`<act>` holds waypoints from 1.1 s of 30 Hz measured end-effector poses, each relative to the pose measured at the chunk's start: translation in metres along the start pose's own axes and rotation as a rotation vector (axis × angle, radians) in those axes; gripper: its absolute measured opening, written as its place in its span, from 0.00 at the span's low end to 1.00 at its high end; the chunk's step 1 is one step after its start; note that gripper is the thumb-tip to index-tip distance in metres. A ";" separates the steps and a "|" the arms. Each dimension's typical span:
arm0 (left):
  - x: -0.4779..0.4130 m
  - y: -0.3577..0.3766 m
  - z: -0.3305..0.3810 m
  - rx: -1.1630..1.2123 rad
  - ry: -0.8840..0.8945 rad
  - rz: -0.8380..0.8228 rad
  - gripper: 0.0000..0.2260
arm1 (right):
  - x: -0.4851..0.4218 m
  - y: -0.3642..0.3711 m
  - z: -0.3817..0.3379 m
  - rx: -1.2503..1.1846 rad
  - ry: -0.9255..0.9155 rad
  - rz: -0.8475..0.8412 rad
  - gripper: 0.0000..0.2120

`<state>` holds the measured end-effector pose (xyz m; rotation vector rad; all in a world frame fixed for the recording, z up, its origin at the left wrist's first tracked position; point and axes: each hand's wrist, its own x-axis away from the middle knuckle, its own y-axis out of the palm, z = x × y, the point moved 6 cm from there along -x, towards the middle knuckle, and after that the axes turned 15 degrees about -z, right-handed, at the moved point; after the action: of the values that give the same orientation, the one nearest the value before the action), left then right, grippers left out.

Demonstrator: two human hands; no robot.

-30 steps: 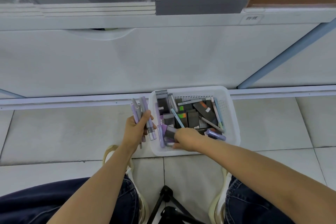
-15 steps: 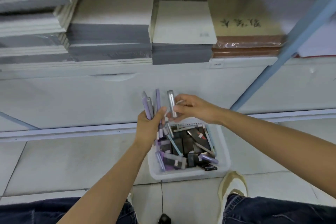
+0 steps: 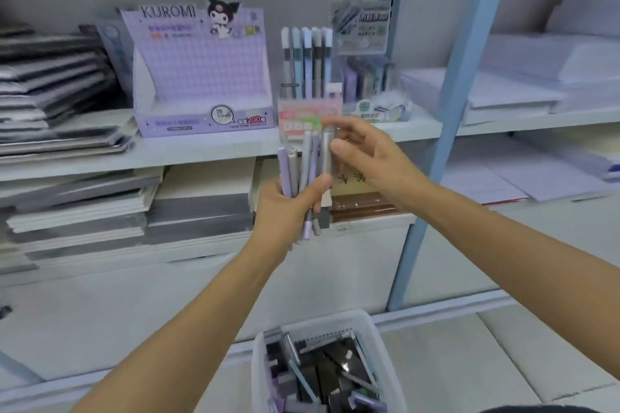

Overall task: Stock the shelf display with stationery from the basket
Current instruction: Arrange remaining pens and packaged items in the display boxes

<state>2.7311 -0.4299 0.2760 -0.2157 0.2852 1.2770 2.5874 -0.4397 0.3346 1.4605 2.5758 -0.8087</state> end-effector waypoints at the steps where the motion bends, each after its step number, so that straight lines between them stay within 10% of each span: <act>1: -0.007 0.003 0.014 -0.014 0.024 -0.030 0.13 | -0.002 -0.011 -0.016 0.055 -0.044 0.022 0.15; 9: -0.063 0.016 0.075 -0.041 0.153 -0.099 0.12 | -0.019 -0.096 -0.068 0.147 -0.207 0.267 0.09; 15: -0.089 0.007 0.059 -0.051 0.100 -0.040 0.11 | -0.031 -0.154 -0.030 0.330 -0.003 0.518 0.08; 33: -0.127 -0.003 0.043 -0.015 0.070 -0.067 0.07 | -0.059 -0.179 0.012 0.491 0.063 0.474 0.06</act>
<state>2.7051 -0.5321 0.3585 -0.2811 0.3260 1.2067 2.4711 -0.5646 0.4155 2.1333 1.9965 -1.3807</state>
